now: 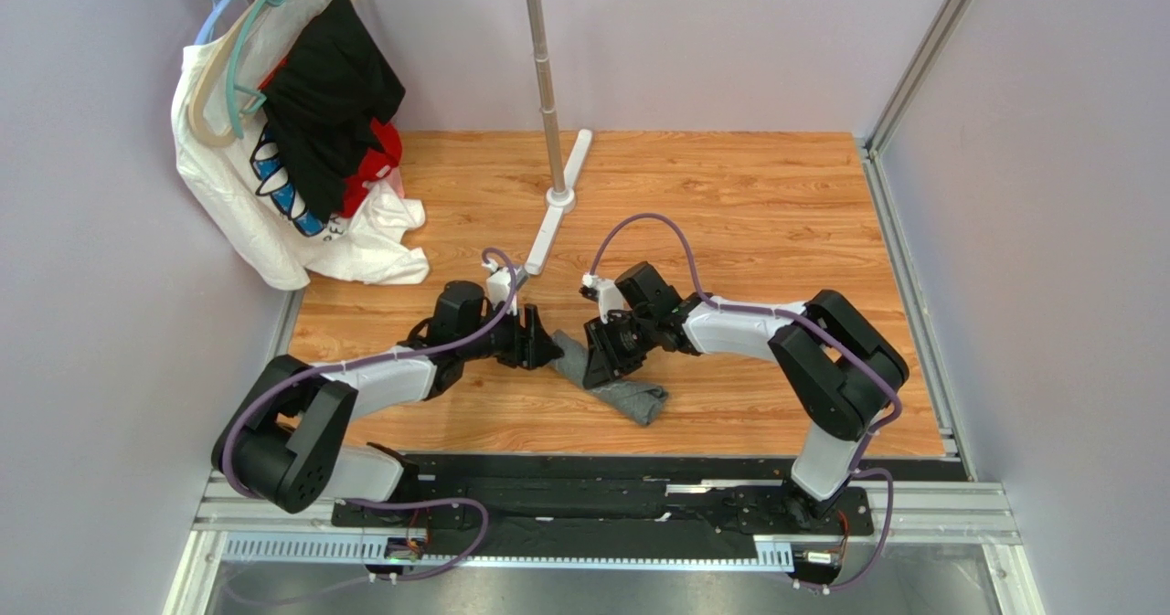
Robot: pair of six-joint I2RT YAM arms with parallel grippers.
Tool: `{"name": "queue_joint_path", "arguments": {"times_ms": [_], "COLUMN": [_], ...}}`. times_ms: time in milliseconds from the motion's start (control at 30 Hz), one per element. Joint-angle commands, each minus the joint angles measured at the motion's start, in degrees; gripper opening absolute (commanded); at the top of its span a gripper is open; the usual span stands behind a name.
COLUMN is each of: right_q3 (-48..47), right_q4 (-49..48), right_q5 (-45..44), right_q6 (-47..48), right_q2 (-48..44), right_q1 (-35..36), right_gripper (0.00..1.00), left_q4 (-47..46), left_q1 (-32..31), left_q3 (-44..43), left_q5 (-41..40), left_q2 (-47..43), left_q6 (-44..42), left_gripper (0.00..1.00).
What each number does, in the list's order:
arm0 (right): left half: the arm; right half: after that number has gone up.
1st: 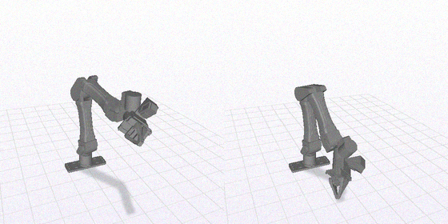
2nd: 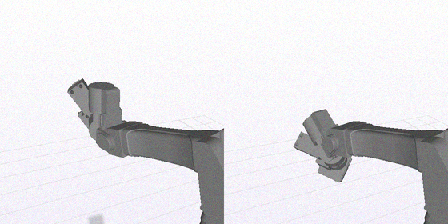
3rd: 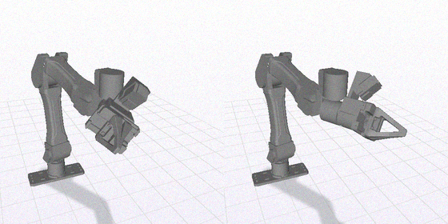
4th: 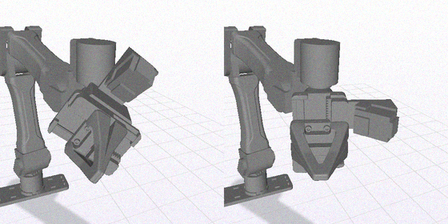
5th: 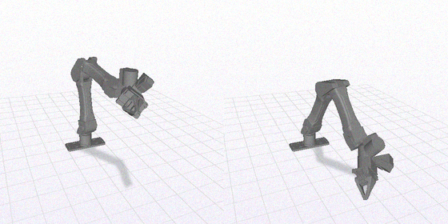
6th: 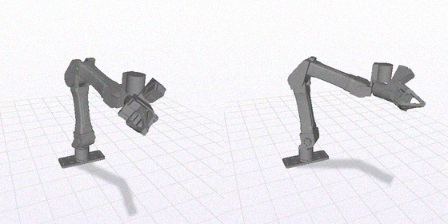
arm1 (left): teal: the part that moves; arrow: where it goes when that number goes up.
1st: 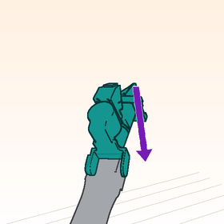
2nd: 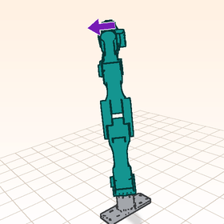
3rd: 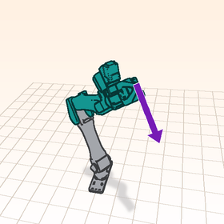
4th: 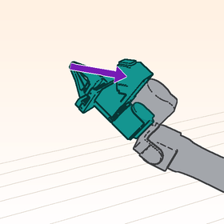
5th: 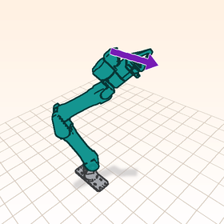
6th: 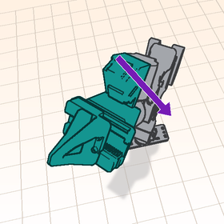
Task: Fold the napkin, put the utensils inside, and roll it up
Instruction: Roll the napkin with the utensil
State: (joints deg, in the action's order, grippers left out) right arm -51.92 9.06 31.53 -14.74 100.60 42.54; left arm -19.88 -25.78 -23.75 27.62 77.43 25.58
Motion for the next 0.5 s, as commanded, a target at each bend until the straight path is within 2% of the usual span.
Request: {"name": "queue_joint_path", "arguments": {"times_ms": [0, 200, 467], "right_q3": [1.0, 0.8, 0.2], "right_q4": [4.3, 4.5, 4.8], "right_q5": [-0.5, -0.3, -0.6], "right_q6": [1.2, 1.6, 1.6], "right_q2": [2.9, 3.1, 3.2], "right_q1": [0.4, 0.3, 0.4], "right_gripper": [0.33, 0.33, 0.35], "left_q4": [-4.1, -6.6, -9.2], "left_q1": [0.2, 0.1, 0.2], "left_q3": [-1.3, -0.2, -0.1], "left_q5": [0.6, 0.2, 1.6], "left_q2": [0.0, 1.4, 3.7], "left_q6": [-1.4, -1.1, -0.3], "left_gripper": [0.61, 0.61, 0.36]}}
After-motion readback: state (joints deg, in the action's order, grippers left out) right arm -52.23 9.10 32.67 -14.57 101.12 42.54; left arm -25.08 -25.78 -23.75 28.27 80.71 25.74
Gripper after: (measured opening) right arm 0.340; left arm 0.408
